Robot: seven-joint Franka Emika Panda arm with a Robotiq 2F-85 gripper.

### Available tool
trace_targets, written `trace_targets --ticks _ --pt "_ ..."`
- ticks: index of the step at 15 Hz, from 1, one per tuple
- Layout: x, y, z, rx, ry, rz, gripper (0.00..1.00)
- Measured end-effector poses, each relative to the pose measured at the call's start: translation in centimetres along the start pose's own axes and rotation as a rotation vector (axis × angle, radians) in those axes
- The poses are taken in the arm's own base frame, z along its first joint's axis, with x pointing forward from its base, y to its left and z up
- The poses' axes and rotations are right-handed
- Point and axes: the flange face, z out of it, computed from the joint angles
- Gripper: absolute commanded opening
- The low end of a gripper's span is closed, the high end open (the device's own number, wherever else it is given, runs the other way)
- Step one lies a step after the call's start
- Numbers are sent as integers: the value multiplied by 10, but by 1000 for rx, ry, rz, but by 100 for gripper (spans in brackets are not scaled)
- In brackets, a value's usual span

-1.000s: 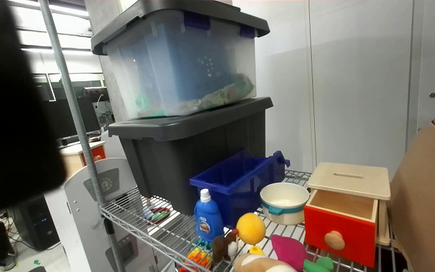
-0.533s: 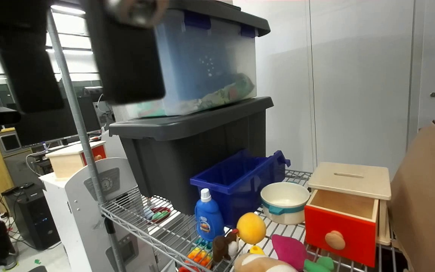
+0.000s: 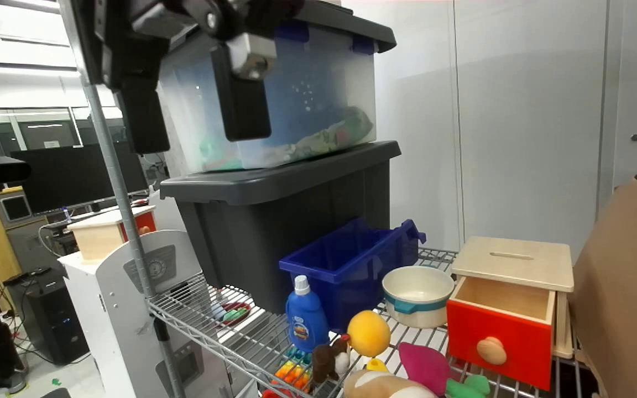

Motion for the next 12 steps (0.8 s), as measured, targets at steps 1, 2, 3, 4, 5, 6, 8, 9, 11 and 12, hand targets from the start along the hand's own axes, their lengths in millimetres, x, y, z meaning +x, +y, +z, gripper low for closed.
trace_targets --ticks 1,2,3,4,5,6,8,9,11,12 --pt "3 1 1 5 -3 34 100" --pt "6 2 2 11 -4 65 100" --pt "8 4 3 15 -5 91 100" --pt "10 5 3 18 -5 115 100" --pt "11 7 3 20 -5 136 100" --pt "12 8 3 22 -6 156 100" --pt "14 8 4 21 -9 192 100" --pt "16 7 5 19 -11 206 100" --pt "22 1 5 12 -14 226 100" --pt "25 -2 5 9 -16 235 100"
